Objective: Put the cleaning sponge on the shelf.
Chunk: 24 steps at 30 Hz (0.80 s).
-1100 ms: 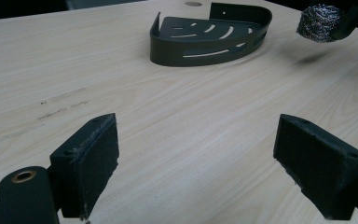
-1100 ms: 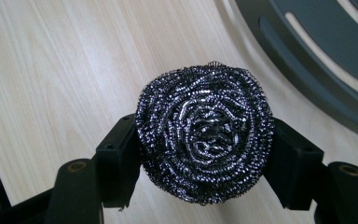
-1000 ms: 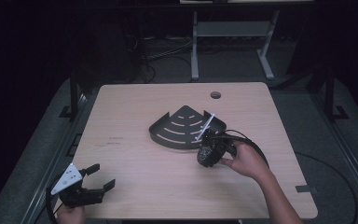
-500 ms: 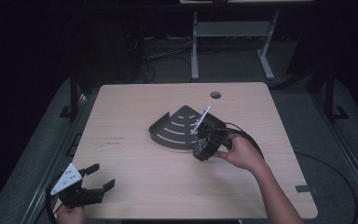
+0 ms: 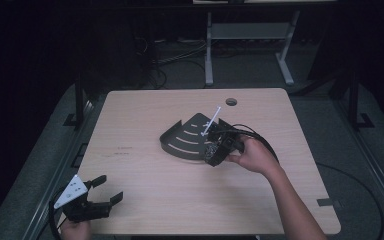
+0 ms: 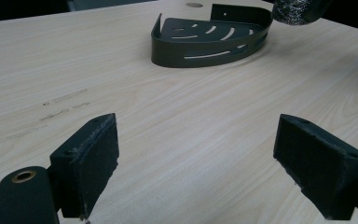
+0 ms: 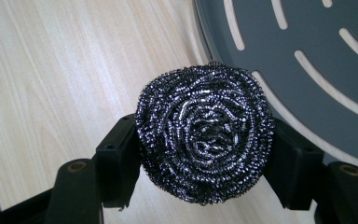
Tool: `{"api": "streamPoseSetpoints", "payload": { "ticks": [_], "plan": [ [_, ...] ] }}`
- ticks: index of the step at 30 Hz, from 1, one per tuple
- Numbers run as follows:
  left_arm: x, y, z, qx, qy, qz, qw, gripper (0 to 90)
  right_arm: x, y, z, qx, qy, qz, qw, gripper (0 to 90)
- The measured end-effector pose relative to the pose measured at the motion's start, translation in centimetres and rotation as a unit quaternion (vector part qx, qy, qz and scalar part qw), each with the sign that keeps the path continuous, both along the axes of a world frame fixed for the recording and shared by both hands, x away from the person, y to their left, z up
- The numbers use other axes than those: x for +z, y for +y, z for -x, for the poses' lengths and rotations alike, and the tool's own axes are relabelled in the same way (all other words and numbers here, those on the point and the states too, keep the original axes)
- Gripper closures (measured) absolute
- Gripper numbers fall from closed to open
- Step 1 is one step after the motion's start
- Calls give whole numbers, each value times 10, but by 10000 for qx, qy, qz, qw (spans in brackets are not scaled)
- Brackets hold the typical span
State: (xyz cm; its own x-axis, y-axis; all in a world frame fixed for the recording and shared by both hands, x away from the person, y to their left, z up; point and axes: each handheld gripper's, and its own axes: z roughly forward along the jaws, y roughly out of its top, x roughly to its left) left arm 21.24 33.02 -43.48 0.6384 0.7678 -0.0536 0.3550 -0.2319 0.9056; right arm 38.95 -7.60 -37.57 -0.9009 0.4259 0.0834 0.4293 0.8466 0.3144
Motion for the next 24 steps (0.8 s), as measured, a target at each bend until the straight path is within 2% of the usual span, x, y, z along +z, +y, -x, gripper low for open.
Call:
{"api": "streamPoseSetpoints", "payload": {
  "ticks": [12,24],
  "plan": [
    [0,1,0,-15,-2,6,10000,133,5,9,-13,42,11,-47,10000,337],
    [0,1,0,-3,3,37,10000,133,7,14,-28,-2,-7,22,10000,337]
  ]
}}
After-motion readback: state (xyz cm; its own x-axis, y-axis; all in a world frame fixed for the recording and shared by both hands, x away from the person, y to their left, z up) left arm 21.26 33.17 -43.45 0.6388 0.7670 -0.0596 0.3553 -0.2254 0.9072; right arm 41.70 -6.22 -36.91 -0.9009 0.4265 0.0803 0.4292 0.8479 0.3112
